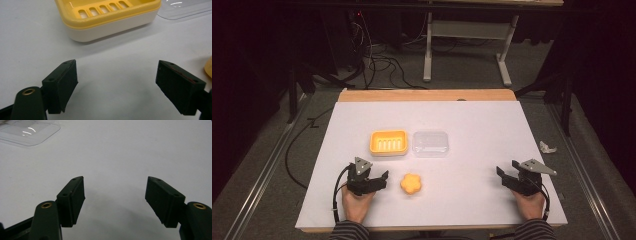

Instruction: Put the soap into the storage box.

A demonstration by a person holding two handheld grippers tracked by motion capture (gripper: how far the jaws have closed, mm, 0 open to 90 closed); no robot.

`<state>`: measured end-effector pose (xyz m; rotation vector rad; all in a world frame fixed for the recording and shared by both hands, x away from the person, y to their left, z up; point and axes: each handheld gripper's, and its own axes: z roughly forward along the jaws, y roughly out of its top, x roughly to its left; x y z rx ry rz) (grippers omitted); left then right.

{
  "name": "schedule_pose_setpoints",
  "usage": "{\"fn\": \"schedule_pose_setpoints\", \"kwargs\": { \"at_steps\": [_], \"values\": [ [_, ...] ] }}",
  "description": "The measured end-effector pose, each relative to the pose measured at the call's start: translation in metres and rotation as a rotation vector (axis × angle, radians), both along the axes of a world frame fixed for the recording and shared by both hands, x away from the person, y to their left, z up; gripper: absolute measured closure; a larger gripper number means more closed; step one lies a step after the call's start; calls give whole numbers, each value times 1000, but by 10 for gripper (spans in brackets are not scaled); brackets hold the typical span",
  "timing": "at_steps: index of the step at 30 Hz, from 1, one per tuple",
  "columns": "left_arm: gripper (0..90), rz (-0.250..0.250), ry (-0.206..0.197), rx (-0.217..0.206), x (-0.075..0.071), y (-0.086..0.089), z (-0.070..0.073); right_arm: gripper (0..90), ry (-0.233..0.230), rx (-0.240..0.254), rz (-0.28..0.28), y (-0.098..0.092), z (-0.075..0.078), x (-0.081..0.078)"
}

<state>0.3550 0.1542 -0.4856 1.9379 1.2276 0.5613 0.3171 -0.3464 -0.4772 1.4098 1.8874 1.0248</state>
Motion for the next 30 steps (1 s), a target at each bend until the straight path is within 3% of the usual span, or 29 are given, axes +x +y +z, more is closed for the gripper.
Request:
{"fn": "schedule_pose_setpoints", "kwargs": {
  "at_steps": [17, 30],
  "values": [
    [195, -14, 16, -16, 2, 0, 0, 321, -1, 9, 0, 0, 0, 0],
    [196, -32, 0, -26, 1, 1, 3, 321, 1, 7, 2, -1, 0, 0]
  ]
}}
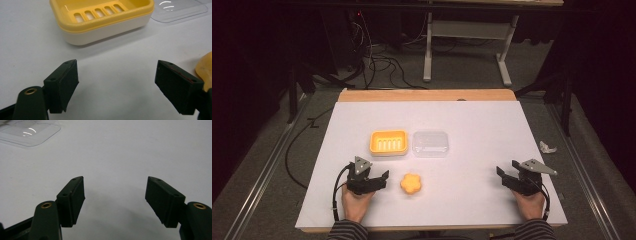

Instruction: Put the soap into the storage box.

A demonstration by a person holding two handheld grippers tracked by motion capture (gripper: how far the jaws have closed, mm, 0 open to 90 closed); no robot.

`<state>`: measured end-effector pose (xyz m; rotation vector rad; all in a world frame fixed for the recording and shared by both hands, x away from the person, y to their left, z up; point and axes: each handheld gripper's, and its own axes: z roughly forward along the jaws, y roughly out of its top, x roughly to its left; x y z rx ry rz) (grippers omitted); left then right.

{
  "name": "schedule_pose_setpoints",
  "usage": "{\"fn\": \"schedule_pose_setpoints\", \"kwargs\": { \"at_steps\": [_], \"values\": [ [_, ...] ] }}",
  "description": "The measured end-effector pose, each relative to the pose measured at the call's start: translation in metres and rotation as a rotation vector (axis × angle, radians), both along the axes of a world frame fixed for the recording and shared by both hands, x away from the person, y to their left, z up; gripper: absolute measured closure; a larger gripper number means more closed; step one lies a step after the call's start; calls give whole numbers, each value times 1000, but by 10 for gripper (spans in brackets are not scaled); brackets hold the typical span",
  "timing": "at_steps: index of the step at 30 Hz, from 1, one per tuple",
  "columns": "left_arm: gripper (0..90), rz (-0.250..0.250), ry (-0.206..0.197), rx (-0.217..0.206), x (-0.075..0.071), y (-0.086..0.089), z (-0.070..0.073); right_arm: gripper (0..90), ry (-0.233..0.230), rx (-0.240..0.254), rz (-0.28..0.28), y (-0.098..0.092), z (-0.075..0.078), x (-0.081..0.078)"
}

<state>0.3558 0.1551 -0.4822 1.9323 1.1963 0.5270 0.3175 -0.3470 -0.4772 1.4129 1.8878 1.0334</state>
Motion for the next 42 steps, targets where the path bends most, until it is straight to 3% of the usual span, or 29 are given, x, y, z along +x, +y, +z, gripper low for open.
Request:
{"fn": "schedule_pose_setpoints", "kwargs": {
  "at_steps": [8, 16, 25, 42],
  "values": [
    [198, -31, -23, -2, -1, -3, 10, 319, 1, 0, -1, 0, 0, 0],
    [203, -51, -35, -53, -6, -7, 16, 318, 2, 1, 1, 0, 0, 0],
    [187, -92, -40, -74, -11, -15, 22, 318, -2, 0, -2, 0, 0, 0],
    [146, -188, -8, -64, -18, -45, 31, 317, -5, 0, -4, 0, 0, 0]
  ]
}}
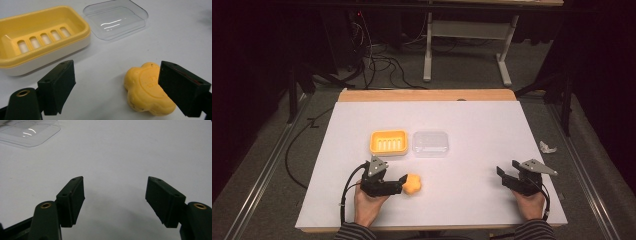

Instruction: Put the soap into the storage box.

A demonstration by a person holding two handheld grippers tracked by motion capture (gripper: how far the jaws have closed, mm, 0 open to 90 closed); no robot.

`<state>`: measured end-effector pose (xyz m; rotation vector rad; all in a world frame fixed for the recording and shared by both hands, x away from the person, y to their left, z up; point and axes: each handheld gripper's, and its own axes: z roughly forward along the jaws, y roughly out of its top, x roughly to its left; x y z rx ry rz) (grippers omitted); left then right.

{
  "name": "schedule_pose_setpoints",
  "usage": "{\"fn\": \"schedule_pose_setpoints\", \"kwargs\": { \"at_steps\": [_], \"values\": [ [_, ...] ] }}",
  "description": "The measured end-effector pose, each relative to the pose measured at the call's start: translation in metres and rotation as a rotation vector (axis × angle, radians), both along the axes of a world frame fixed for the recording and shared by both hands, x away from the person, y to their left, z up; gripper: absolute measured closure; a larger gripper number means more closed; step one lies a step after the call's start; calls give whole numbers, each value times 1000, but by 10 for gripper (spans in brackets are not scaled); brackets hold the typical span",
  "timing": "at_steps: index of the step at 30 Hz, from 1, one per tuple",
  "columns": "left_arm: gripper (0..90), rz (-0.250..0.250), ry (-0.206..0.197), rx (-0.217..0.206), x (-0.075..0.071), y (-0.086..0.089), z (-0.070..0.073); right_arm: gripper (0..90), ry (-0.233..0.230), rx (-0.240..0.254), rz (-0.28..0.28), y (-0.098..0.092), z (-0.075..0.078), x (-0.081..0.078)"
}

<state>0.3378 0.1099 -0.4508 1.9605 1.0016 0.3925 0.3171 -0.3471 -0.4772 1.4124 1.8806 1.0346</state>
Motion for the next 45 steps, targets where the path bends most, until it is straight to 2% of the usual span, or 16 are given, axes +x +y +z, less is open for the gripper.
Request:
{"fn": "schedule_pose_setpoints", "kwargs": {
  "at_steps": [17, 21, 29, 45],
  "values": [
    [144, -67, 20, 42, -7, -25, -10, 318, -2, 3, 0, 0, 0, 0],
    [145, -75, 13, 68, -8, -30, -12, 317, -1, -1, 0, 0, 0, 0],
    [143, -89, 21, 72, -8, -36, -16, 316, -1, -1, -2, 0, 0, 0],
    [158, -111, 33, 121, -8, -47, -24, 313, 2, 1, 0, -1, 0, 0]
  ]
}}
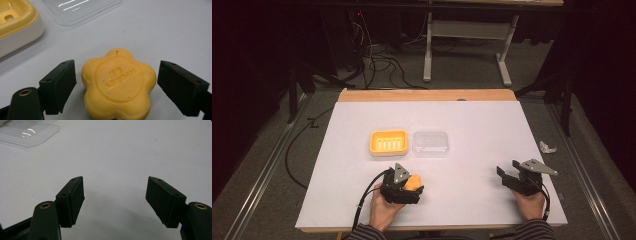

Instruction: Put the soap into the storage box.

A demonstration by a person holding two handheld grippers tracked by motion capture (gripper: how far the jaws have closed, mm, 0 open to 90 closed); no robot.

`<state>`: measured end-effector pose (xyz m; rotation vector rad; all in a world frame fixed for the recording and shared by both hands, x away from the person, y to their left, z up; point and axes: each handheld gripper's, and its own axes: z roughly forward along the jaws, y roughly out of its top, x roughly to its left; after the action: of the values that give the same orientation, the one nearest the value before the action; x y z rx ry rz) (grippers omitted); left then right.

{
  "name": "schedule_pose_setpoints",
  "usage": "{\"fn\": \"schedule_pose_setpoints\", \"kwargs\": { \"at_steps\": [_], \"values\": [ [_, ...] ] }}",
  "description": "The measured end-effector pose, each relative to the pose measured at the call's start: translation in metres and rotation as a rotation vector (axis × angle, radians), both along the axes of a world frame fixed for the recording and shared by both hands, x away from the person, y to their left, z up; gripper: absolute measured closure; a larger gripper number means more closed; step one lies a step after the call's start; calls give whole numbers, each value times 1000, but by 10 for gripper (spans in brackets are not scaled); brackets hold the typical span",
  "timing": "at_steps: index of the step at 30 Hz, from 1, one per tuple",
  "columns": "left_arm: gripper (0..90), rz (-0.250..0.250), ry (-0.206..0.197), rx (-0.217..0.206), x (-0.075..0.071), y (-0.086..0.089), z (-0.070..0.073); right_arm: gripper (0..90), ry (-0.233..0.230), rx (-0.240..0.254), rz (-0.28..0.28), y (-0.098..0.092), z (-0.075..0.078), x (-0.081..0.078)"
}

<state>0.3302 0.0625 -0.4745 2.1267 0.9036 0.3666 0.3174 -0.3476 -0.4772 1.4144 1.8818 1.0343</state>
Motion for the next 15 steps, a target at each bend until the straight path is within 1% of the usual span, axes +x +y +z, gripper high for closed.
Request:
{"fn": "schedule_pose_setpoints", "kwargs": {
  "at_steps": [4, 9, 12, 14, 15],
  "values": [
    [185, -2, 0, 16, 0, -2, -2, 313, 0, 0, 0, 0, 0, 0],
    [207, -8, 10, 32, 1, -4, -5, 312, 0, 0, 0, 0, 0, 0],
    [228, -7, 3, 48, 1, -5, -7, 312, 0, 1, 0, 0, 0, 0],
    [233, -8, 2, 52, 1, -5, -7, 312, -2, -1, 0, 0, 0, 0],
    [239, -10, 6, 59, 1, -6, -8, 312, -1, 0, -1, 0, 0, 0]
  ]
}}
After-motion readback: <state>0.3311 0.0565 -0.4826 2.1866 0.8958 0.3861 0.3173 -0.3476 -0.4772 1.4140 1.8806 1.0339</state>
